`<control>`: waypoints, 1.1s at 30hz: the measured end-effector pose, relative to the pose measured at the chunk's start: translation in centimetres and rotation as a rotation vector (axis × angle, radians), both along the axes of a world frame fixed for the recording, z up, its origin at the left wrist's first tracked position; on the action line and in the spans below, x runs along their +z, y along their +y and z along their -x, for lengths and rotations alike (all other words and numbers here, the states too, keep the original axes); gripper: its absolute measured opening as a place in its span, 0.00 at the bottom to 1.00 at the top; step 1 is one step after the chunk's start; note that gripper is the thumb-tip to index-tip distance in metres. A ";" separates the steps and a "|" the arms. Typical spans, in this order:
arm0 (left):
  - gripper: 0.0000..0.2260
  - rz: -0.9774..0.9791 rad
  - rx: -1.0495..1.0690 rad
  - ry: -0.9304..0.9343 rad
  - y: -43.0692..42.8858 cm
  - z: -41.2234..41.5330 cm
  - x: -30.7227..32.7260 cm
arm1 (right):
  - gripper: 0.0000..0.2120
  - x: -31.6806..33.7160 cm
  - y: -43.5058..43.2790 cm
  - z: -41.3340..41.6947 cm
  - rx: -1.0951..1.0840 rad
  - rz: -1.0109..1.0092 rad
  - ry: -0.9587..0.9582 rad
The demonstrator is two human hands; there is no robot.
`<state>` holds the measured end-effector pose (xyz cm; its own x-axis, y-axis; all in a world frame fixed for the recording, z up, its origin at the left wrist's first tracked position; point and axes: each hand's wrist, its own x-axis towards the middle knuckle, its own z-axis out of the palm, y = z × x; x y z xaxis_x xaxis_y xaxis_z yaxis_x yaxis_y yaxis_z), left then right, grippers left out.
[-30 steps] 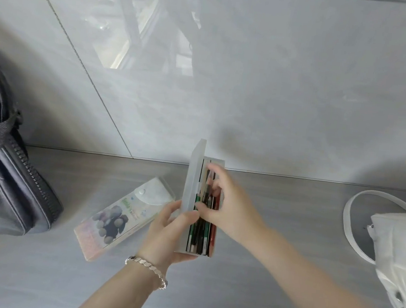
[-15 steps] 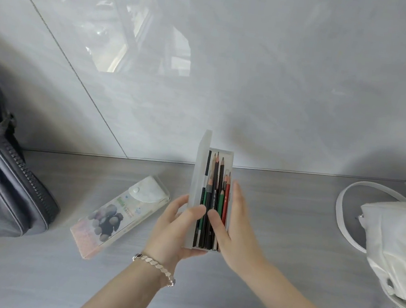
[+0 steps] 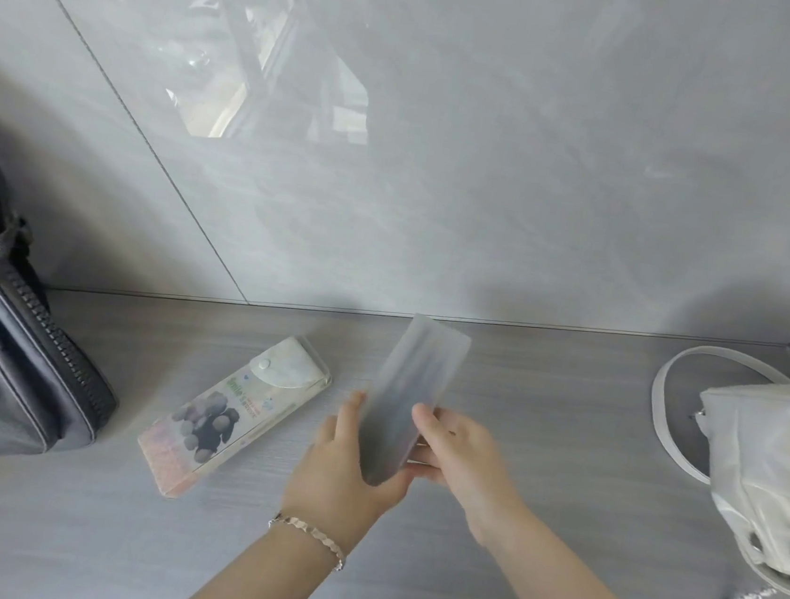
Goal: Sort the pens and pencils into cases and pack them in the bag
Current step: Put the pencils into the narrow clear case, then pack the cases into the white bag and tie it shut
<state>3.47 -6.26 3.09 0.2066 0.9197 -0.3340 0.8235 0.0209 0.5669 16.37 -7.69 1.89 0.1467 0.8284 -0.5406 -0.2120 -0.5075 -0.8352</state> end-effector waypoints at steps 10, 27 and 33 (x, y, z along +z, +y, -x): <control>0.35 -0.106 -0.114 0.364 -0.9 1.5 -3.0 | 0.10 -2.6 -0.6 1.3 0.135 0.068 -0.057; 0.33 -0.195 -0.424 0.628 1.7 3.3 -5.1 | 0.15 -6.6 -2.8 -3.9 0.364 0.087 -0.433; 0.18 -0.010 -0.705 0.443 2.1 -5.7 -1.2 | 0.09 -2.7 -5.7 -10.0 0.383 0.073 -0.671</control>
<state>9.21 -4.18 1.92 0.5865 0.6273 -0.5123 0.7887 -0.5863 0.1851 26.36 -13.44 -0.82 0.1725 0.8531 -0.4924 0.5285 -0.5020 -0.6846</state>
